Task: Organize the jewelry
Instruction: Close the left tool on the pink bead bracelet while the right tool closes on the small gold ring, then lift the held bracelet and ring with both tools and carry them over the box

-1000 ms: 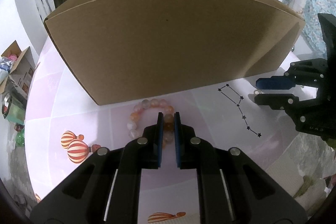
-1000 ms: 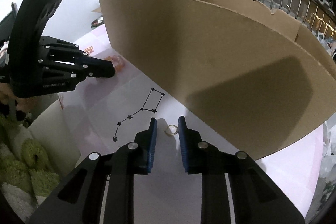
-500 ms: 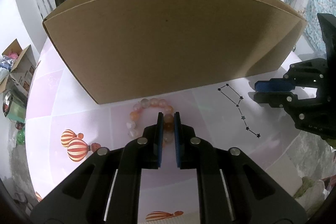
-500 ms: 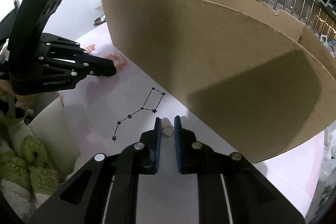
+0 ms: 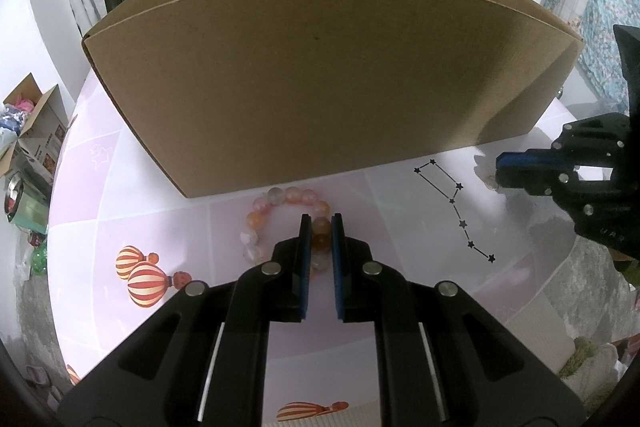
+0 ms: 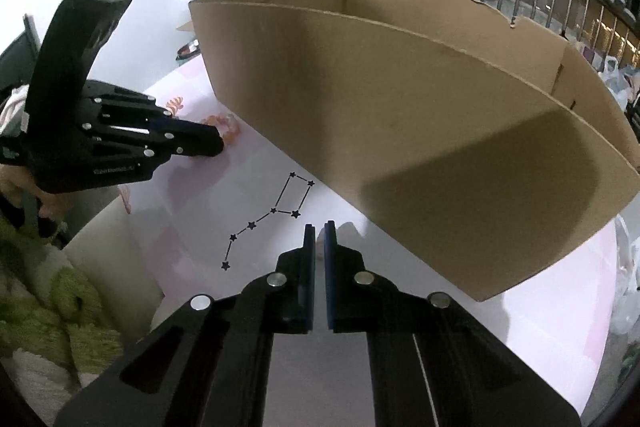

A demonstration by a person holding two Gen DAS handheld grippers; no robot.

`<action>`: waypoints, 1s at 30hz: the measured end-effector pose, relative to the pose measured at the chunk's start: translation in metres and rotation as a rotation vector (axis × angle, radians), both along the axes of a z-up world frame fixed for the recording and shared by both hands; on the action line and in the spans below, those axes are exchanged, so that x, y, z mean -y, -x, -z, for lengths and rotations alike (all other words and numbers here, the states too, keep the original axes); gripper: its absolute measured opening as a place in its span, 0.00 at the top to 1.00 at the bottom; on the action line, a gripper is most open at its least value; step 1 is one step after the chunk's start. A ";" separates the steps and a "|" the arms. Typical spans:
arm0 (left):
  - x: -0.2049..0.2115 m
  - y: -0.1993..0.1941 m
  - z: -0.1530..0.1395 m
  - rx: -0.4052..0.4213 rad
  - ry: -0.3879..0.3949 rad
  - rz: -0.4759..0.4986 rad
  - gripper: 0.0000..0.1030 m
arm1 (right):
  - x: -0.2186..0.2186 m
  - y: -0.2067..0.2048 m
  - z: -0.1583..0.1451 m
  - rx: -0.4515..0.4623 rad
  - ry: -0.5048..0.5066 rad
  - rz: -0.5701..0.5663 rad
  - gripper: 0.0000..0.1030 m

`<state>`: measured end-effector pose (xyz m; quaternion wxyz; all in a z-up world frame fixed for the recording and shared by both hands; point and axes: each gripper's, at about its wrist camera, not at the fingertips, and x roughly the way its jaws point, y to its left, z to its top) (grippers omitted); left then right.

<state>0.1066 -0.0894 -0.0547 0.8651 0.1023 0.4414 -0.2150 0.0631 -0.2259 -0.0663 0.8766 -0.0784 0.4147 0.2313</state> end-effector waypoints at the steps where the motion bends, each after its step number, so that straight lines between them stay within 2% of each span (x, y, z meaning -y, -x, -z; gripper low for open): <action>1: 0.000 0.000 0.000 0.000 0.000 0.000 0.92 | 0.001 0.000 0.000 0.000 -0.002 0.002 0.95; 8: 0.000 0.000 -0.001 -0.001 0.001 -0.001 0.92 | -0.001 0.003 -0.003 -0.003 0.005 -0.015 0.93; 9: 0.000 0.000 -0.001 -0.001 0.001 -0.001 0.92 | -0.002 0.003 -0.003 -0.005 0.009 -0.021 0.90; 10: 0.000 0.000 -0.001 -0.001 0.001 -0.001 0.92 | -0.003 0.003 -0.002 -0.005 0.022 -0.028 0.82; 12: 0.000 0.000 -0.001 -0.001 0.000 -0.001 0.92 | -0.005 0.004 -0.002 0.000 0.039 -0.036 0.74; 13: 0.000 0.000 -0.001 -0.001 0.001 0.000 0.92 | -0.005 0.003 -0.001 -0.001 0.046 -0.041 0.74; 21: 0.000 0.000 -0.001 -0.001 0.001 -0.001 0.92 | -0.010 -0.006 0.004 -0.006 0.074 -0.080 0.75; 22: 0.000 0.001 -0.001 -0.001 0.001 -0.001 0.92 | -0.009 -0.008 0.005 -0.013 0.066 -0.087 0.76; 25: 0.000 0.000 -0.001 -0.001 0.002 -0.002 0.92 | -0.009 -0.011 0.006 -0.030 0.037 -0.100 0.88; 30: 0.000 0.000 -0.001 -0.001 0.002 -0.002 0.92 | -0.006 -0.010 0.006 -0.029 0.012 -0.080 0.90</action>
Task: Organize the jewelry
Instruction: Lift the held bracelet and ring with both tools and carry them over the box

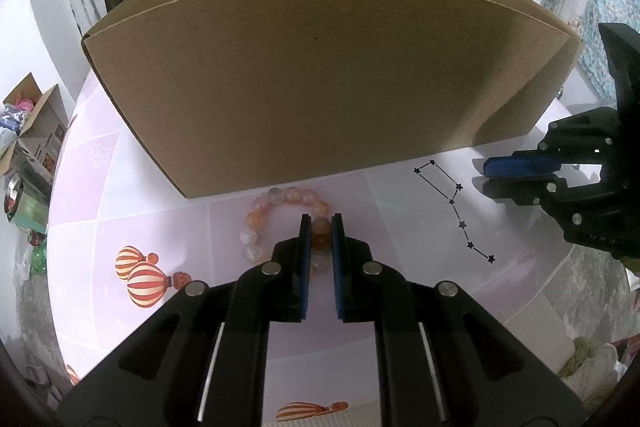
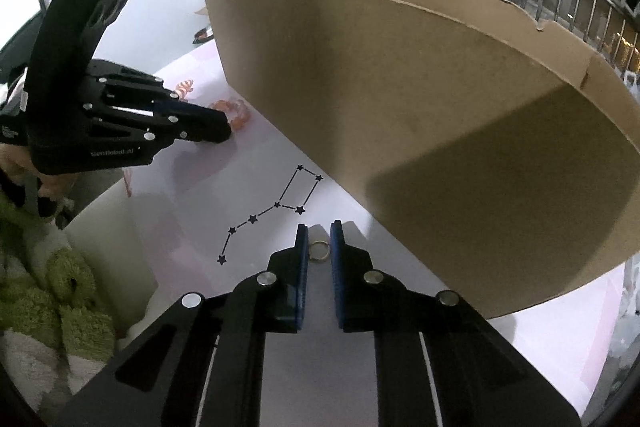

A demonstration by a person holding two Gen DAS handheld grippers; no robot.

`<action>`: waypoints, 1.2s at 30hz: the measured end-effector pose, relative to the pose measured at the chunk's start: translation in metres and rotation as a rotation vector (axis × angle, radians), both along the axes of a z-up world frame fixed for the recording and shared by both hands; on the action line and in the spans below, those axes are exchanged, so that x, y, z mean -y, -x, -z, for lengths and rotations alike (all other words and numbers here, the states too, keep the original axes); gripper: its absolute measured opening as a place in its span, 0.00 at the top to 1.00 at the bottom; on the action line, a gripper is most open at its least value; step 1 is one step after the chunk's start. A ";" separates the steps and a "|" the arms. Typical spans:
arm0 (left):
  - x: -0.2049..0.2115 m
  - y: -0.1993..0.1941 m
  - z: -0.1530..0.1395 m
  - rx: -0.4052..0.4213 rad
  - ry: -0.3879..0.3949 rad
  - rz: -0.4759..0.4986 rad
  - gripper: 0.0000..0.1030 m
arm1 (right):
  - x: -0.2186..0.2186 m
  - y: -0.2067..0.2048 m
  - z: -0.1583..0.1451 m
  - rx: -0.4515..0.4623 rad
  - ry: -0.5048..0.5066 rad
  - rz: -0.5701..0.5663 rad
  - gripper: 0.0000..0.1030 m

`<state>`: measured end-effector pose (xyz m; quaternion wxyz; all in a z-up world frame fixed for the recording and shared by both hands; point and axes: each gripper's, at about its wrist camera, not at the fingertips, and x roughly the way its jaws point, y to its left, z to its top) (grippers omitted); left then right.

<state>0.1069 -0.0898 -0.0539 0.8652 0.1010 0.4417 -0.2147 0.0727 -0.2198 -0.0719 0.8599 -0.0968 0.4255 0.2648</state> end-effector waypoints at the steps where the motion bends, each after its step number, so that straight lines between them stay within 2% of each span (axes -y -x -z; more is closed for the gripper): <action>1: 0.000 0.000 0.000 0.000 0.000 0.000 0.92 | 0.001 0.001 0.000 -0.001 -0.005 0.004 0.90; 16: -0.001 0.000 0.000 0.000 -0.002 0.000 0.92 | 0.007 0.006 -0.004 0.013 -0.038 0.045 0.90; 36: 0.000 -0.001 -0.002 0.001 -0.004 -0.001 0.92 | 0.013 0.012 -0.012 0.035 -0.049 0.044 0.90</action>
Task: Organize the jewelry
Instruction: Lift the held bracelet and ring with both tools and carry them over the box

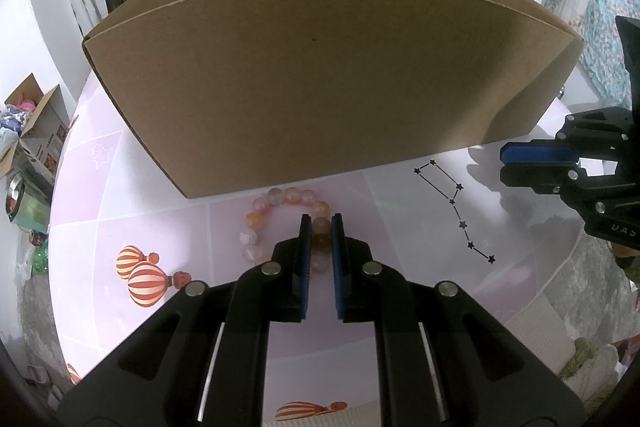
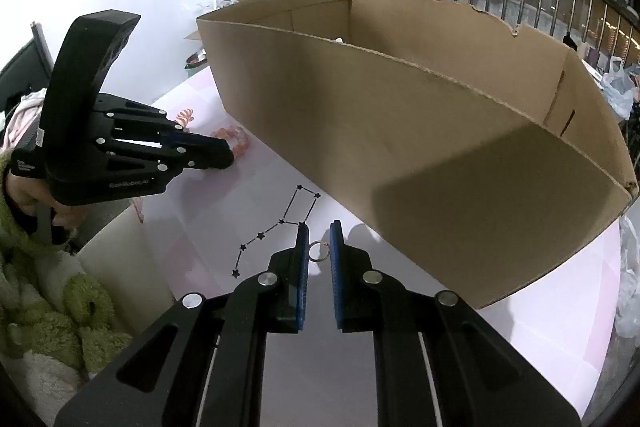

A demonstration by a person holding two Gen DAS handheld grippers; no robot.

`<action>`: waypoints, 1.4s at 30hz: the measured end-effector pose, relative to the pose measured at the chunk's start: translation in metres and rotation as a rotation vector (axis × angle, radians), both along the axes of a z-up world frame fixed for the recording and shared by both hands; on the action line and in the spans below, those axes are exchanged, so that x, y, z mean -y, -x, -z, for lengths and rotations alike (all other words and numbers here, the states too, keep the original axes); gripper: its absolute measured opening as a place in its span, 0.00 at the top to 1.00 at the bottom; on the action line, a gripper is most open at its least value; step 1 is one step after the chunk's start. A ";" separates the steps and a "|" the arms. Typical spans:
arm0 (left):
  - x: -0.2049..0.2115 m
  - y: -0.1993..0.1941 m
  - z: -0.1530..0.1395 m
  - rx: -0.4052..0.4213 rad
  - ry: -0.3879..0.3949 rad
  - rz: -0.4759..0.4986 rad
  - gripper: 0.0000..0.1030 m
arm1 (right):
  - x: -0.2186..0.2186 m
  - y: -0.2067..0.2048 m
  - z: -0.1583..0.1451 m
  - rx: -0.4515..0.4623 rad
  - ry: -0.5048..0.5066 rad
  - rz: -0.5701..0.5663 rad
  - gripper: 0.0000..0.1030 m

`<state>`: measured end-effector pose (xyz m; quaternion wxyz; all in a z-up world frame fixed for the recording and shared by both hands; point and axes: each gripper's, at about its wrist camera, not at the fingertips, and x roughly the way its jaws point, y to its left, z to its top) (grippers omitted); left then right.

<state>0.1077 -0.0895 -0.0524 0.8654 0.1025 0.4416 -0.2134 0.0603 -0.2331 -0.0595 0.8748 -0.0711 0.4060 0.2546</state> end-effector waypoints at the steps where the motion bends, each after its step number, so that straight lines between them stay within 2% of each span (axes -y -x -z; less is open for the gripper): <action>1: 0.000 0.000 0.000 0.001 0.000 -0.001 0.92 | 0.000 0.000 -0.001 0.001 0.000 -0.001 0.90; 11: -0.006 0.005 -0.009 0.024 0.020 -0.015 0.92 | 0.002 0.005 -0.013 0.023 -0.015 -0.010 0.90; 18: -0.022 0.017 -0.035 0.090 0.057 -0.042 0.92 | 0.004 0.014 -0.038 0.077 -0.054 0.007 0.90; 26: -0.053 0.032 -0.083 0.131 0.197 -0.067 0.92 | 0.011 0.028 -0.074 0.157 -0.116 0.053 0.90; 34: -0.071 0.048 -0.153 0.190 0.342 0.005 0.92 | 0.029 0.016 -0.116 0.238 -0.209 0.111 0.90; 39: -0.059 0.034 -0.196 0.234 0.396 0.079 0.92 | 0.042 -0.004 -0.136 0.290 -0.207 0.145 0.90; 42: -0.047 0.013 -0.201 0.226 0.395 0.101 0.92 | 0.047 -0.020 -0.137 0.292 -0.181 0.162 0.90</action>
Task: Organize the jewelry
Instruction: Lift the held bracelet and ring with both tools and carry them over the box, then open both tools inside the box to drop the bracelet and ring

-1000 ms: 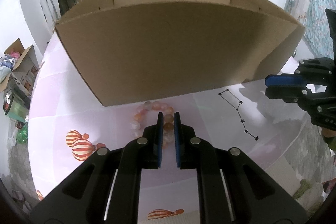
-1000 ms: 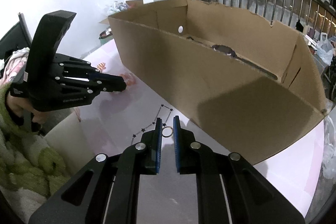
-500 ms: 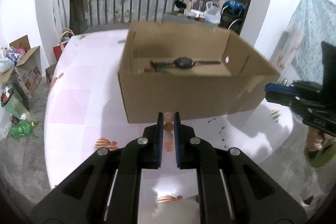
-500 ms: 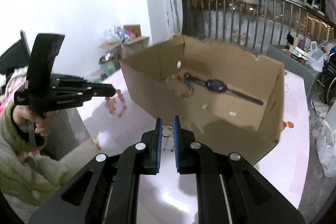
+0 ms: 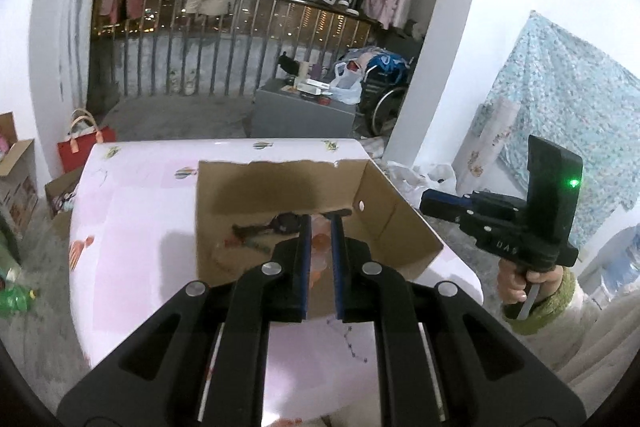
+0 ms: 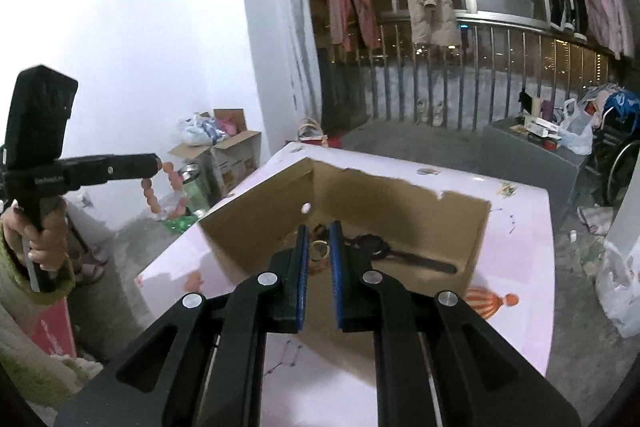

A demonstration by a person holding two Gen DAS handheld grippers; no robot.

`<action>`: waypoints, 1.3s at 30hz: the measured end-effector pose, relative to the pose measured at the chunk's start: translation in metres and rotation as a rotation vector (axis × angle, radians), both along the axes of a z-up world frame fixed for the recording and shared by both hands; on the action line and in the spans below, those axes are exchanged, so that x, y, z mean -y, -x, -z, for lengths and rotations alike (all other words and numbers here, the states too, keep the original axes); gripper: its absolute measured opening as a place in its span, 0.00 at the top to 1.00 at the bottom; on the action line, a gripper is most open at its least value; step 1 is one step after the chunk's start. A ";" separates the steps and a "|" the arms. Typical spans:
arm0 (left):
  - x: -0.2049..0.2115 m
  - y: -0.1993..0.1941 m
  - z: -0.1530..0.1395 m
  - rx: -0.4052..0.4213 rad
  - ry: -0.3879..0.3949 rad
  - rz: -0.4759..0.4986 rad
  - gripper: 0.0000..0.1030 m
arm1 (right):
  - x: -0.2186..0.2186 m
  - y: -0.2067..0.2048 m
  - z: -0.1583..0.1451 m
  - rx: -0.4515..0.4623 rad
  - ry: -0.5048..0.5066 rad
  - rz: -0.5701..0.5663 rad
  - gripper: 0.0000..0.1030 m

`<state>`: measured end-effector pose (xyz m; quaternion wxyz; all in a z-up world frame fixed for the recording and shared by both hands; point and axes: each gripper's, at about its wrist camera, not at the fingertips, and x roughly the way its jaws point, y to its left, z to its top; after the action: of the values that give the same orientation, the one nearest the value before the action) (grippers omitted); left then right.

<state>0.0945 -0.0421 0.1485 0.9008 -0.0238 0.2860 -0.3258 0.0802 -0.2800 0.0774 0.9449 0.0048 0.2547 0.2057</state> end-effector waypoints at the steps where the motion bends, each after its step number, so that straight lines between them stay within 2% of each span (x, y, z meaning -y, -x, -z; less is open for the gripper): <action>1: 0.004 -0.007 0.001 -0.010 0.000 0.007 0.92 | 0.001 -0.006 0.002 -0.009 0.013 0.005 0.90; 4: 0.022 -0.034 0.014 -0.062 -0.007 0.034 0.92 | 0.003 -0.023 0.012 -0.054 0.050 0.018 0.89; 8: 0.045 -0.071 0.051 -0.164 -0.055 0.049 0.92 | 0.003 -0.042 0.031 -0.118 0.111 0.030 0.89; 14: 0.060 -0.101 0.103 -0.276 -0.109 0.054 0.89 | 0.002 -0.061 0.051 -0.181 0.176 0.033 0.89; 17: 0.057 -0.105 0.116 -0.307 -0.120 0.044 0.69 | 0.004 -0.061 0.055 -0.200 0.173 0.041 0.81; 19: 0.052 -0.103 0.115 -0.302 -0.107 0.035 0.68 | 0.008 -0.056 0.054 -0.191 0.159 0.050 0.74; 22: 0.039 -0.096 0.104 -0.267 -0.073 0.003 0.61 | 0.016 -0.048 0.047 -0.171 0.115 0.077 0.64; 25: 0.016 -0.085 0.085 -0.195 -0.043 -0.064 0.48 | 0.027 -0.037 0.038 -0.146 0.074 0.138 0.54; 27: -0.002 -0.077 0.074 -0.144 -0.040 -0.136 0.31 | 0.037 -0.032 0.034 -0.137 0.040 0.195 0.47; 30: -0.024 -0.075 0.071 -0.115 -0.037 -0.244 0.17 | 0.049 -0.029 0.038 -0.172 -0.022 0.259 0.41; 31: -0.031 -0.078 0.076 -0.137 -0.034 -0.269 0.17 | 0.054 -0.030 0.044 -0.203 -0.059 0.280 0.41; 34: -0.043 -0.093 0.100 -0.274 -0.035 -0.330 0.17 | 0.065 -0.033 0.061 -0.290 -0.135 0.339 0.41; 38: -0.049 -0.107 0.135 -0.457 0.056 -0.309 0.17 | 0.071 -0.038 0.085 -0.418 -0.257 0.345 0.41; 39: -0.048 -0.108 0.140 -0.479 0.070 -0.297 0.17 | 0.070 -0.040 0.090 -0.448 -0.267 0.336 0.41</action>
<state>0.2022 0.0060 0.0081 0.8442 -0.1730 0.4725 -0.1849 0.1203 -0.3496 -0.0129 0.8770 0.2161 0.4231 0.0722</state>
